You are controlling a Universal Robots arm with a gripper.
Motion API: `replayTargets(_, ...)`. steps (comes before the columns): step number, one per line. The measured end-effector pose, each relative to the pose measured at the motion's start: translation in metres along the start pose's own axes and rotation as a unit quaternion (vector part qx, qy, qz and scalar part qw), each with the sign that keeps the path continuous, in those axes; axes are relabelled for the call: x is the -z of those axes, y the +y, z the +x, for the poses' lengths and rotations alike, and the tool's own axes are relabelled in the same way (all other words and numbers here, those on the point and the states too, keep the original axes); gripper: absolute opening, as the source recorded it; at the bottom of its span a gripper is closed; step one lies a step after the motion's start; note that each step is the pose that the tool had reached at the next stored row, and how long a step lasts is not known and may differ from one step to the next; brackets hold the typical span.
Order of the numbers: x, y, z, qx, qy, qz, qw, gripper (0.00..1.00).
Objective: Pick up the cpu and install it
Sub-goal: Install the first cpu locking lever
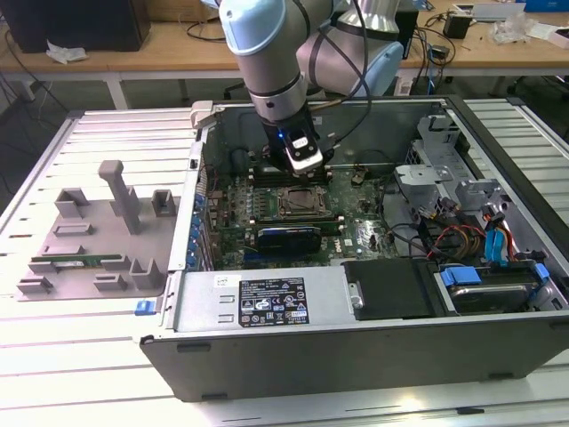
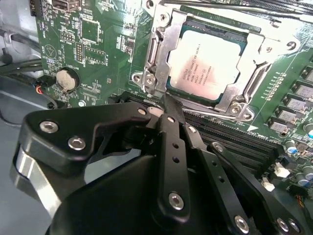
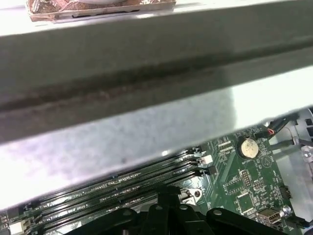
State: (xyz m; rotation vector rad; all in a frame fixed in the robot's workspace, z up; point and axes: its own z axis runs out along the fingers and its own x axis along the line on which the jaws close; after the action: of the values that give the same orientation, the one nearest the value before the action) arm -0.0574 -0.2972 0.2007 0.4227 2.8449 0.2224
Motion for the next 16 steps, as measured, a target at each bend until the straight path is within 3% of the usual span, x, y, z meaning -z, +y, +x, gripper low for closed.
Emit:
replayTargets(6,-0.0003,0.0045,0.0035,0.0,-0.0004,-0.0002,1.0,0.11)
replayTargets(14,-0.0069,0.0017,0.0049,-0.001,-0.0085,-0.0027,1.0,0.11)
replayTargets(16,-0.0066,0.0016,0.005,-0.001,-0.0082,-0.0025,1.0,0.11)
